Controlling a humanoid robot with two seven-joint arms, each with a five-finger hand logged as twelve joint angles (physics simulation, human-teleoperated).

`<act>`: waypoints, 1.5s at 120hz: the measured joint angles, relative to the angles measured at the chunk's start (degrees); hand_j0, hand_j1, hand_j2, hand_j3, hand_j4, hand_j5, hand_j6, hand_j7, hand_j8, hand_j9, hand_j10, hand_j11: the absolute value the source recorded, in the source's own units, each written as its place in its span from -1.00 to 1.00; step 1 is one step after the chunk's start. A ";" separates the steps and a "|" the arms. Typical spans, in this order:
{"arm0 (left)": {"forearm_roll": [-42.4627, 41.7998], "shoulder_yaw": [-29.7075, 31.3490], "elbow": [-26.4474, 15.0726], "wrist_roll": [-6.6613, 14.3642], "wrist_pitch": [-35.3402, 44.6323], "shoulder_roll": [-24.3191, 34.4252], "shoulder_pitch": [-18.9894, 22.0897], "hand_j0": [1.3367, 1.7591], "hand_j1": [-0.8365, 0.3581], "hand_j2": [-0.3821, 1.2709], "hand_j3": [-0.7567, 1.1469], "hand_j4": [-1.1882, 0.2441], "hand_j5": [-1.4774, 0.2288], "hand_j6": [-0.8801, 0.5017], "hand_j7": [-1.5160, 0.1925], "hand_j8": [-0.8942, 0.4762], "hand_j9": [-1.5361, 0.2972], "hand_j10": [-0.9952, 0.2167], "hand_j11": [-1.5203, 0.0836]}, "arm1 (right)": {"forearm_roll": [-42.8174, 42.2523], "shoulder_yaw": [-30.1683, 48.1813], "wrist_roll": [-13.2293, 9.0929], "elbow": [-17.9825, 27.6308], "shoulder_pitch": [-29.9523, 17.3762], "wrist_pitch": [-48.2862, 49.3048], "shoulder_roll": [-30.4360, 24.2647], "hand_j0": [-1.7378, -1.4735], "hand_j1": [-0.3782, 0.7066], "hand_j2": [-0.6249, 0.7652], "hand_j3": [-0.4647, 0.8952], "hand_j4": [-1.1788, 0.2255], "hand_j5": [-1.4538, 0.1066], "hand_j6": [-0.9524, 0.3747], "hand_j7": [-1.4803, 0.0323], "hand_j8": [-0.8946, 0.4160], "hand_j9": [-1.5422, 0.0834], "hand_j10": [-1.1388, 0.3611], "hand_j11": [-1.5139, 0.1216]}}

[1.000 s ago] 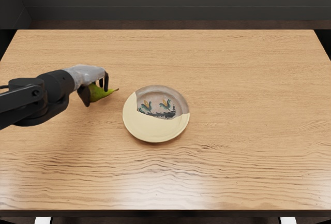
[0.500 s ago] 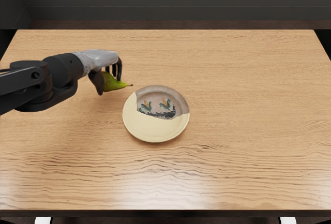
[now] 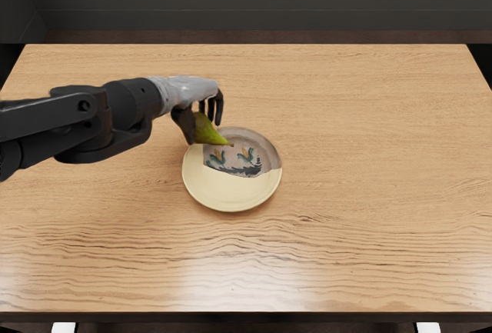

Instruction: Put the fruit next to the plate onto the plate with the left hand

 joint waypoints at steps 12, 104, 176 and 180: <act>-0.14 0.03 0.02 0.00 0.00 -1.36 0.00 0.52 -0.22 0.08 -0.20 -0.29 -0.35 -0.51 -0.29 -0.35 -0.31 -0.44 -0.23 | -0.01 0.00 0.00 0.00 0.00 0.00 0.00 -0.40 -0.89 -0.11 -0.32 0.64 0.82 0.40 0.92 0.33 0.86 0.49 0.81; -1.87 -0.05 0.34 0.00 -0.01 -3.43 0.18 0.52 0.67 -0.37 -0.20 0.41 0.45 0.06 0.50 0.12 0.42 0.35 0.61 | 0.00 0.00 0.00 0.00 0.00 0.00 0.00 -0.40 -0.89 -0.11 -0.32 0.64 0.82 0.40 0.92 0.33 0.86 0.49 0.81; -42.03 -5.38 5.00 0.00 -12.50 9.05 1.11 0.52 0.97 -0.53 -0.20 0.64 0.72 0.26 0.76 0.29 0.66 0.62 0.88 | 0.06 -0.01 0.06 0.05 0.00 0.02 0.00 -0.40 -0.89 -0.11 -0.32 0.64 0.82 0.40 0.92 0.33 0.86 0.49 0.81; -44.87 -6.07 5.52 0.00 -15.03 10.00 1.14 0.52 0.97 -0.53 -0.20 0.65 0.72 0.26 0.76 0.29 0.66 0.63 0.88 | 0.06 -0.01 0.04 0.06 0.00 0.02 0.00 -0.40 -0.89 -0.11 -0.32 0.64 0.82 0.40 0.92 0.33 0.86 0.49 0.81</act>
